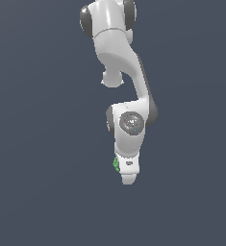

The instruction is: Pick up the object and move it to a goal position.

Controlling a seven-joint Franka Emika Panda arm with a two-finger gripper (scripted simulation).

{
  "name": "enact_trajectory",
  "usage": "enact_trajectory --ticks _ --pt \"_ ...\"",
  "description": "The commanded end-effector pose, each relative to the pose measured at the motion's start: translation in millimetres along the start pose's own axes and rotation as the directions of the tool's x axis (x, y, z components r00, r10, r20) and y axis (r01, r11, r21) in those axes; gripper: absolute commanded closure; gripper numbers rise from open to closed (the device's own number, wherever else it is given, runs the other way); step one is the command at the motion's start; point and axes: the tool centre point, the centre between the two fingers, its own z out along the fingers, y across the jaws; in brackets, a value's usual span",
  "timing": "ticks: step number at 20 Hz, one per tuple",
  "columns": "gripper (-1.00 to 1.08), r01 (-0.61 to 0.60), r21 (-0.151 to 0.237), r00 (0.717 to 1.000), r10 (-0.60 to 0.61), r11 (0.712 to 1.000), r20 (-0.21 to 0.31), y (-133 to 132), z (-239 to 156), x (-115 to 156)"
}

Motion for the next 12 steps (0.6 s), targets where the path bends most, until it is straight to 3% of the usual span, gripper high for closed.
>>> enact_trajectory --ticks 1,12 --pt "1.08 0.0 0.002 1.0 0.0 1.0 0.0 -0.5 0.9 0.2" --pt "1.08 0.01 -0.003 1.0 -0.01 1.0 -0.001 -0.5 -4.7 -4.6"
